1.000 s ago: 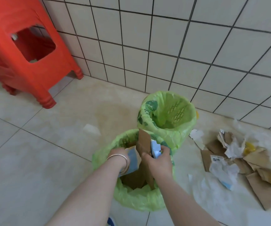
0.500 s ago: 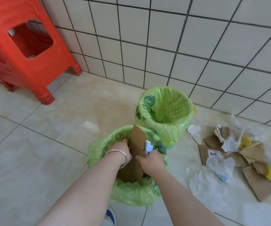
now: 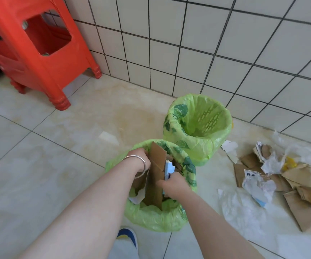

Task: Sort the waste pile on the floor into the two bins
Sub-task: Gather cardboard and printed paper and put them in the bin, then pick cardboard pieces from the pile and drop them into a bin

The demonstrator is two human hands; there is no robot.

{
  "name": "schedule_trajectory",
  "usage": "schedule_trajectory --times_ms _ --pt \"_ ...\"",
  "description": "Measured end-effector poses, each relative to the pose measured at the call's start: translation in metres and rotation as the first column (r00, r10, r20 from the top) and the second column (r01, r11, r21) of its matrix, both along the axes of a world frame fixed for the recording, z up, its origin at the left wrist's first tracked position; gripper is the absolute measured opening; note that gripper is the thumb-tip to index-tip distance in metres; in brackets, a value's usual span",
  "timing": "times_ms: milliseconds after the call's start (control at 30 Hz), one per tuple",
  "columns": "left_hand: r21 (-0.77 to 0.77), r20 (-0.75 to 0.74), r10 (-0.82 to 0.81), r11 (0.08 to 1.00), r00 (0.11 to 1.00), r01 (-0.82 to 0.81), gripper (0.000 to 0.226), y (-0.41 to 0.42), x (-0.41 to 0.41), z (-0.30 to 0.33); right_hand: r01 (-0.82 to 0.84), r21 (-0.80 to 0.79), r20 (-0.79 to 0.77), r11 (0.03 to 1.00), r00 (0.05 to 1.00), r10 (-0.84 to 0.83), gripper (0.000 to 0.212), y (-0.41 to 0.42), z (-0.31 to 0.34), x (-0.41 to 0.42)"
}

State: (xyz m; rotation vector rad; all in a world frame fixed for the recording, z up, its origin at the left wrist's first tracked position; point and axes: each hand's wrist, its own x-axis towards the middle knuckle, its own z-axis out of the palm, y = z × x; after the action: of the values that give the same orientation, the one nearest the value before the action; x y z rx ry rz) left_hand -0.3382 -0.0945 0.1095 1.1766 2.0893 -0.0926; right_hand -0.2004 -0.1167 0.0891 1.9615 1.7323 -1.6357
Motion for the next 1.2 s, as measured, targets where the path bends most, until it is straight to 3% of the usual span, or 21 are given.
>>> schedule_trajectory --times_ms 200,333,433,533,633,733,900,1000,1133,1200 --pt "-0.018 -0.040 -0.047 0.999 0.998 0.046 0.035 -0.001 -0.003 0.001 -0.137 -0.113 0.117 0.984 0.982 0.150 0.027 0.000 -0.008 -0.006" --pt "0.066 -0.136 -0.069 0.995 0.988 0.079 0.038 0.001 0.002 0.015 0.080 0.056 0.055 0.995 0.995 -0.083 0.064 -0.002 0.006 -0.001" --pt "0.188 -0.248 -0.061 0.976 0.967 0.110 0.036 0.002 0.015 0.036 0.022 0.270 0.117 0.963 0.991 -0.056 0.057 -0.005 0.030 0.012" --pt "0.286 -0.260 -0.170 0.927 0.951 0.244 0.027 0.001 0.043 0.056 -0.107 0.424 0.239 0.899 0.971 0.002 0.041 -0.011 0.052 0.035" --pt "0.360 -0.188 -0.342 0.848 0.921 0.389 0.022 -0.008 0.087 0.073 -0.198 0.446 0.298 0.873 0.952 0.064 0.036 -0.017 0.074 0.069" --pt "0.399 -0.090 -0.435 0.808 0.896 0.433 0.021 -0.022 0.137 0.083 -0.202 0.444 0.304 0.873 0.950 0.065 0.034 -0.029 0.091 0.114" --pt "0.390 0.025 -0.547 0.776 0.837 0.496 0.020 -0.040 0.222 0.082 -0.050 0.413 0.278 0.909 0.958 -0.073 0.031 -0.055 0.101 0.206" --pt "0.372 0.038 -0.616 0.739 0.787 0.561 0.017 -0.045 0.272 0.080 0.130 0.385 0.217 0.914 0.949 -0.227 0.030 -0.066 0.100 0.259" --pt "0.328 0.016 -0.706 0.673 0.708 0.663 0.019 -0.041 0.324 0.076 0.463 0.321 0.033 0.826 0.866 -0.498 0.027 -0.065 0.089 0.304" --pt "0.327 0.000 -0.717 0.659 0.697 0.677 0.020 -0.032 0.343 0.068 0.477 0.299 0.036 0.827 0.860 -0.509 0.025 -0.059 0.081 0.319"
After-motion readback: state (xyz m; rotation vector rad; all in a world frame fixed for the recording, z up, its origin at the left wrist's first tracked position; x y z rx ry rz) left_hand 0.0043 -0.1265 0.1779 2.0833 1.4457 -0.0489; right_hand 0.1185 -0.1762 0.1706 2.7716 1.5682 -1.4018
